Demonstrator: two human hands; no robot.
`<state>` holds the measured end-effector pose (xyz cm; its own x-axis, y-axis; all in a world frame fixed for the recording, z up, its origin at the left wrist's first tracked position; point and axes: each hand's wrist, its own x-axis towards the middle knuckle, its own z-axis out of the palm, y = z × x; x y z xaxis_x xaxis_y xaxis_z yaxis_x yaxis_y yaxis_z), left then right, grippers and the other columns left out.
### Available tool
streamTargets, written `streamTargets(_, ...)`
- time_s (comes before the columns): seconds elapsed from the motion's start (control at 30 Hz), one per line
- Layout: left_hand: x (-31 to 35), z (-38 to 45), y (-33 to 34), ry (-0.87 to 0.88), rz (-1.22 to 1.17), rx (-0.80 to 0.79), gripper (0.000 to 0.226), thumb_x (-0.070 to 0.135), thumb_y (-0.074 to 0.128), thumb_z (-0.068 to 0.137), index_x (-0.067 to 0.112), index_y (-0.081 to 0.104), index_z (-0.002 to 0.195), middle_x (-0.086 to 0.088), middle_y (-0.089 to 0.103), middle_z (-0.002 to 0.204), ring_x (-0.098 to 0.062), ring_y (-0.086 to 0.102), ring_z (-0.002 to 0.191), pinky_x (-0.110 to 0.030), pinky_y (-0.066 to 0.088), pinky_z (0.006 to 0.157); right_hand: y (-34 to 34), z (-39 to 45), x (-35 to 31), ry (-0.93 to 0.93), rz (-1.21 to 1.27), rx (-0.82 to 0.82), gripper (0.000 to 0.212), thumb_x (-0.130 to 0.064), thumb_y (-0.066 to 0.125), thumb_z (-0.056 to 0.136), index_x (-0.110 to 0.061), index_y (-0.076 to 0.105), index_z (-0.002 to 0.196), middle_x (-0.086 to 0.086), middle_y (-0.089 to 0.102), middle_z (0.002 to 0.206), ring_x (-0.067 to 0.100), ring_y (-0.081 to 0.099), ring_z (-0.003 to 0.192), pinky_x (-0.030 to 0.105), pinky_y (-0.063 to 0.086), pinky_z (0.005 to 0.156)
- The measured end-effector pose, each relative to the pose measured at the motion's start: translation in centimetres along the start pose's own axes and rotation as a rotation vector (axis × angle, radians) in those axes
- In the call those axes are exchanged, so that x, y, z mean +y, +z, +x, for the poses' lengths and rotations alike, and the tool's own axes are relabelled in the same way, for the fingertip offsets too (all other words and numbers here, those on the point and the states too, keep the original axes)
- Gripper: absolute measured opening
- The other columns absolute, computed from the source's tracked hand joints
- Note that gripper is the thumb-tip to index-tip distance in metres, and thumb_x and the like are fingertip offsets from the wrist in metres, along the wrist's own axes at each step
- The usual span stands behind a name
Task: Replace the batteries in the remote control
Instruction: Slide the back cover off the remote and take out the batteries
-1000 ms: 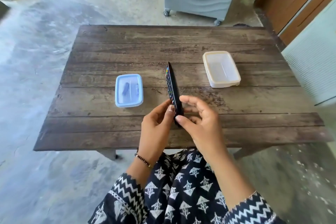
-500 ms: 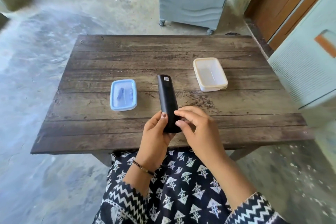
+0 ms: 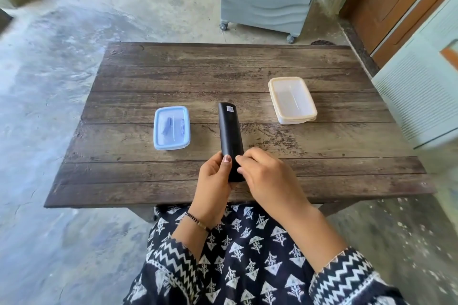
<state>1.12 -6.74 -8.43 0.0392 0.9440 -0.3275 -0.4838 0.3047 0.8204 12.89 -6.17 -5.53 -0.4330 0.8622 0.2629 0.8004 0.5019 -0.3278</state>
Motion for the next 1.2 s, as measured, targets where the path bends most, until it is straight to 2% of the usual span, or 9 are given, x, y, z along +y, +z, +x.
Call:
streamTargets(0.13,-0.4,-0.2,-0.2,-0.022,0.017,-0.012,0.025,0.011,0.035,0.098,-0.001,0.057,0.103,-0.007,0.066,0.081,-0.010,0.064,0.068,-0.022,0.055,0.062,0.2,-0.5,0.1,-0.031,-0.039,-0.043,0.006,-0.012,0.062,0.084,-0.007,0.065,0.085,0.003,0.060,0.080,0.019,0.059,0.070,0.033,0.054,0.046)
streamTargets(0.37,-0.5,-0.1,0.1,-0.029,0.031,0.005,0.025,0.010,0.037,0.098,-0.003,0.057,0.106,-0.012,0.066,0.086,-0.015,0.063,0.075,-0.026,0.054,0.068,0.0,-0.8,0.3,-0.082,-0.111,-0.067,0.007,-0.008,0.062,0.084,-0.006,0.063,0.091,0.005,0.060,0.087,0.019,0.058,0.077,0.030,0.054,0.049)
streamTargets(0.5,-0.1,0.1,0.6,-0.030,0.052,0.018,0.023,0.009,0.037,0.098,-0.002,0.057,0.103,-0.013,0.063,0.084,-0.012,0.063,0.071,-0.021,0.055,0.064,-0.1,-0.8,-0.2,-0.092,-0.163,-0.044,0.008,-0.003,0.064,0.081,-0.003,0.063,0.089,0.007,0.059,0.081,0.021,0.060,0.069,0.030,0.054,0.044)
streamTargets(0.67,0.2,0.3,1.2,-0.026,0.044,0.037,0.024,0.008,0.036,0.098,-0.002,0.056,0.105,-0.010,0.063,0.082,-0.009,0.063,0.067,-0.019,0.054,0.062,-0.2,-0.7,-0.2,-0.106,-0.181,-0.022,0.015,-0.003,0.048,0.084,-0.001,0.063,0.088,0.010,0.059,0.082,0.022,0.060,0.069,0.031,0.054,0.045)
streamTargets(0.77,0.4,0.3,1.6,-0.032,0.011,0.051,0.026,0.007,0.036,0.098,-0.005,0.055,0.110,-0.012,0.063,0.083,-0.010,0.063,0.068,-0.019,0.054,0.060,-0.4,-0.8,0.0,-0.122,-0.174,-0.026,0.008,-0.001,0.055,0.084,-0.001,0.062,0.087,0.011,0.060,0.083,0.023,0.060,0.069,0.031,0.055,0.049)
streamTargets(0.9,0.7,0.1,1.9,-0.045,-0.059,0.063,0.024,0.006,0.036,0.098,-0.007,0.054,0.107,-0.013,0.062,0.082,-0.013,0.062,0.069,-0.020,0.054,0.058,-0.8,-0.5,0.0,-0.131,-0.168,-0.012,0.020,-0.006,0.043,0.087,-0.001,0.063,0.087,0.011,0.061,0.083,0.023,0.061,0.071,0.030,0.056,0.050)
streamTargets(1.03,0.9,0.0,1.8,-0.038,-0.050,0.049,0.021,0.005,0.037,0.097,-0.002,0.057,0.100,-0.013,0.063,0.082,-0.013,0.064,0.069,-0.022,0.056,0.063,-0.8,-0.5,0.2,-0.149,-0.160,-0.036,0.015,-0.004,0.050,0.086,0.000,0.062,0.094,0.012,0.060,0.089,0.024,0.062,0.073,0.033,0.057,0.050)
streamTargets(1.13,1.2,0.0,1.9,-0.050,-0.020,0.024,0.022,0.005,0.040,0.096,-0.004,0.057,0.105,-0.014,0.065,0.086,-0.016,0.064,0.075,-0.026,0.056,0.070,-0.9,-0.8,0.6,-0.122,-0.136,-0.034,0.028,-0.001,0.062,0.081,0.002,0.061,0.109,0.017,0.063,0.106,0.028,0.066,0.086,0.034,0.059,0.057)
streamTargets(1.2,1.3,0.1,1.9,-0.072,-0.014,0.026,0.022,0.004,0.040,0.096,-0.004,0.057,0.107,-0.014,0.066,0.088,-0.017,0.064,0.077,-0.028,0.056,0.073,-1.0,-0.7,0.8,-0.118,-0.145,-0.058,0.035,0.000,0.069,0.077,0.002,0.062,0.111,0.019,0.063,0.113,0.029,0.067,0.093,0.035,0.060,0.062)
